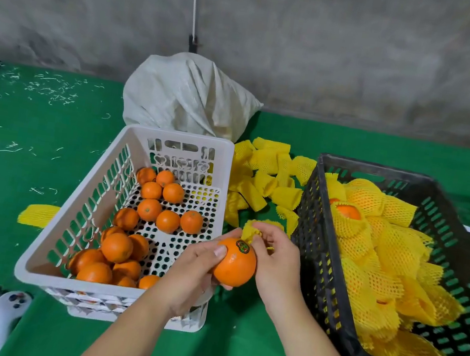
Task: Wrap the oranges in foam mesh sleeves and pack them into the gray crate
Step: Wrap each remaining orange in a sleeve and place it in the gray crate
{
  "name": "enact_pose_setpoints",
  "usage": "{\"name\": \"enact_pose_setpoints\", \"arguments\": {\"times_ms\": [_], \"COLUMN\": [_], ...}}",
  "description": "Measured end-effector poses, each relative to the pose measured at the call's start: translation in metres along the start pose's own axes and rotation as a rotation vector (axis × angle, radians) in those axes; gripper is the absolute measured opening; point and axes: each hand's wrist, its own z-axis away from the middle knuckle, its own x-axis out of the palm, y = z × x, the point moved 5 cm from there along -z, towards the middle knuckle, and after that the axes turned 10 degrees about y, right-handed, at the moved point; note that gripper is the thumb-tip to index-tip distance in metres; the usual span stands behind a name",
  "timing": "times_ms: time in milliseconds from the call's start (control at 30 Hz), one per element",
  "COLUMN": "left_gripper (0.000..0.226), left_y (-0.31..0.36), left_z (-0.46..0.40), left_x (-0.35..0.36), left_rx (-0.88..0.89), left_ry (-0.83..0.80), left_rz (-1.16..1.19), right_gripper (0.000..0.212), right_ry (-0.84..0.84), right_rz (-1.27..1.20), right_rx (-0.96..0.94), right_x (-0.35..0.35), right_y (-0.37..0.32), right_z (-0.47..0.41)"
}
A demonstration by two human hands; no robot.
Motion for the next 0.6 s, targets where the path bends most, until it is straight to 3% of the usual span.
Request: {"name": "enact_pose_setpoints", "arguments": {"times_ms": [167,400,500,600], "left_gripper": [0.056,0.057,0.04,0.037], "left_y": [-0.003,-0.001,-0.001,0.003], "left_z": [-0.002,-0.003,-0.002,0.001], "left_x": [-0.006,-0.004,-0.005,-0.006], "left_rx": [-0.005,0.066,0.122,0.194], "left_ry": [0.091,0.19,0.23,0.29], "left_rz": [-0.022,-0.036,-0.006,0.025], "right_gripper": [0.021,0.018,0.018,0.014], "right_ry": [-0.191,-0.239,-0.289,-0.351], "right_rz": [-0.041,-0.051,-0.028,-0.027], "right_rx": [0.051,0.033,0.001,-0.042], "right_x": [0.002,-0.007,-0.01,-0.015], "right_y": [0.0,-0.004,-0.013,-0.026], "right_z": [-0.008,-0.012,-0.011,-0.009]}}
